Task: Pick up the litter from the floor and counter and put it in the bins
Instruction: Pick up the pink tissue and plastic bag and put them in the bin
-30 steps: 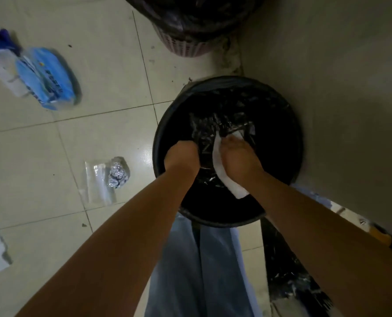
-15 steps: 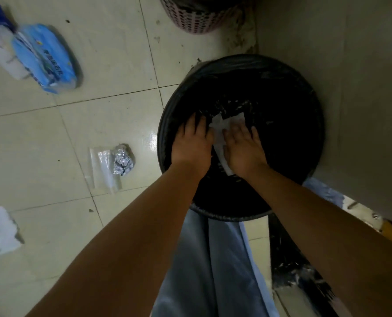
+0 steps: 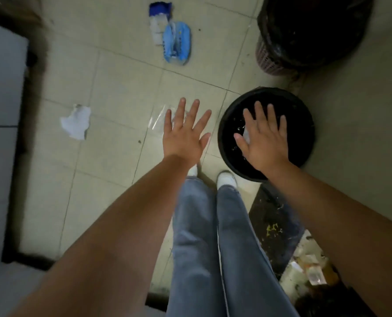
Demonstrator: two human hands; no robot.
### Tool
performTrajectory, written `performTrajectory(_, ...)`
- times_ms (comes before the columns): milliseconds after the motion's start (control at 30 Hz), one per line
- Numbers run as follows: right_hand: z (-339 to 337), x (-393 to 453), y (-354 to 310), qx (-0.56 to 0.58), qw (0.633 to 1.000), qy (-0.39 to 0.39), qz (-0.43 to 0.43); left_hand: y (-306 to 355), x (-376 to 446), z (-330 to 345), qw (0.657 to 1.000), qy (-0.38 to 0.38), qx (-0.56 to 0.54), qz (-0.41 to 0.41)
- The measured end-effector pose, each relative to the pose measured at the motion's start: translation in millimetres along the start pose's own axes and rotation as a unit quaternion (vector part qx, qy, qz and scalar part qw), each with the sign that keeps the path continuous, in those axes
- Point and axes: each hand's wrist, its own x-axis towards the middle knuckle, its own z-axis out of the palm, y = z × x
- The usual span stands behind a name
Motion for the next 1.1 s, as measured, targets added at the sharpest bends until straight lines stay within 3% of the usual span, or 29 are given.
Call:
performTrajectory(233, -4.2, -45.0, -121.9, -0.052, 0.989, -0.013, -0.136, -101.6, -128.6, 22.2, 0.981, 0.002, -0.081, -0.175)
performTrajectory(433, 52.6, -90.2, -220.0, -0.095, 0.972, -0.008, -0.216, -183.4, -230.1, 95.1, 0.952, -0.036, -0.126, -0.277)
performTrajectory(767, 183.6, -168.7, -349.4, -0.142, 0.975, -0.044, -0.164, -294.2, -343.7, 229.3, 0.943, -0.058, -0.177, -0.276)
performTrajectory(1100, 231.8, -129.3, -378.6, -0.231, 0.954, -0.114, -0.152, -312.4, -298.6, 295.3, 0.933, -0.109, -0.231, -0.254)
